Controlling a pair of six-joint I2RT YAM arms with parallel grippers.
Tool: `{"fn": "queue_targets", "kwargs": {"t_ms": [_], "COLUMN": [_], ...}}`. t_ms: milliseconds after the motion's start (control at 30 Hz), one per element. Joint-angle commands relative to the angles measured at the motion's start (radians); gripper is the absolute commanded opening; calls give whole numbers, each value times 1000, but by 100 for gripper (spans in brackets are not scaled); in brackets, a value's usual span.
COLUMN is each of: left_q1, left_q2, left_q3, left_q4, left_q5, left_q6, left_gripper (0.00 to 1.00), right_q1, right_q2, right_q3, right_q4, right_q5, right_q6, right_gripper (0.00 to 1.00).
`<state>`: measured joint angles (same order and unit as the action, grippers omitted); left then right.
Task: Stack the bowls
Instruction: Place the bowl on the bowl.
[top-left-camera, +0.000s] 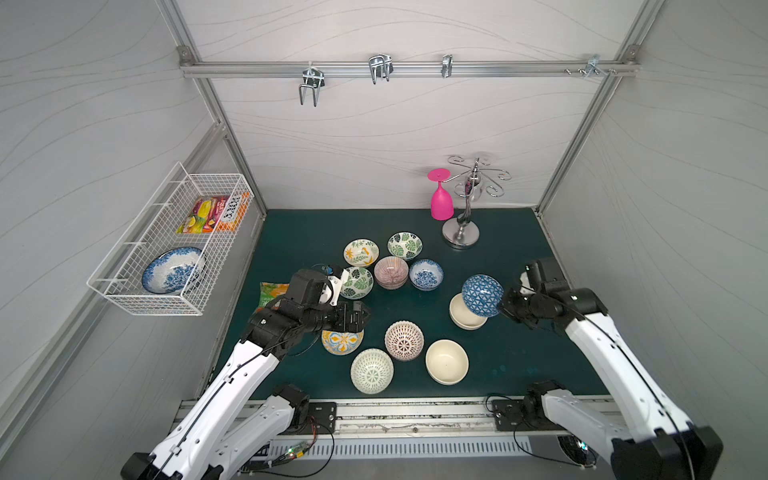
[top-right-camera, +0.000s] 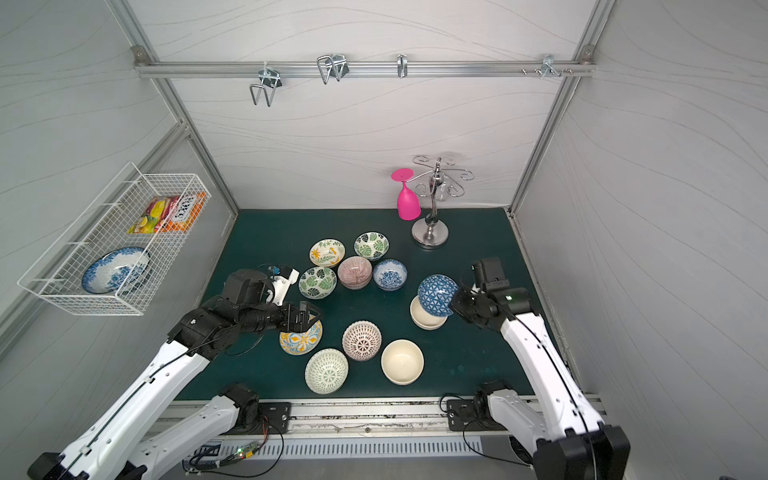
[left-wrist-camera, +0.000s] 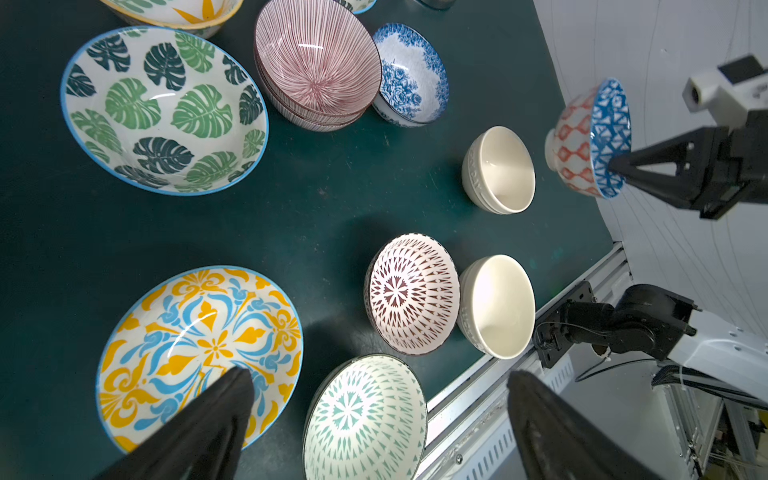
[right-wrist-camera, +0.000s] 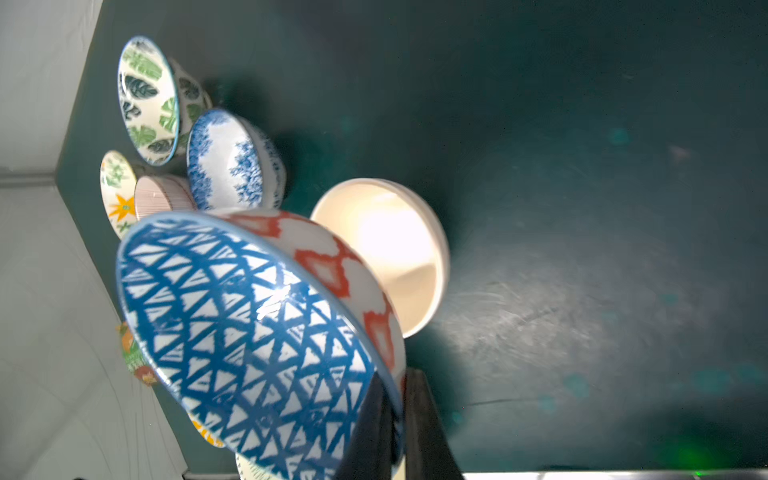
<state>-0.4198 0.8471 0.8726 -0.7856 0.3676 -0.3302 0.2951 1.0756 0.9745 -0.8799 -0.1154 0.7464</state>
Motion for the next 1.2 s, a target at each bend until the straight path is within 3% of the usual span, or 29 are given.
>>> {"fn": "queue_targets", "kwargs": {"t_ms": [0, 267, 467, 767, 1167], "left_q1": [-2, -2, -1, -2, -1], "left_q2": [11, -15, -15, -8, 2], "left_q3": [2, 1, 1, 1, 2], "left_q4": [43, 48, 51, 48, 45], "left_q5": [41, 31, 34, 15, 2], "left_q6": [3, 3, 2, 1, 2], "left_gripper": [100, 100, 100, 100, 100], "right_q1": [74, 135, 138, 143, 160], "right_q2": [136, 469, 622, 763, 821], "right_q3": [123, 353, 443, 506, 541], "right_q4": [128, 210, 240, 246, 190], "right_q5": [1, -40, -74, -86, -19], "right_q6": [-70, -99, -122, -139, -150], "right_gripper": [0, 0, 0, 0, 0]}}
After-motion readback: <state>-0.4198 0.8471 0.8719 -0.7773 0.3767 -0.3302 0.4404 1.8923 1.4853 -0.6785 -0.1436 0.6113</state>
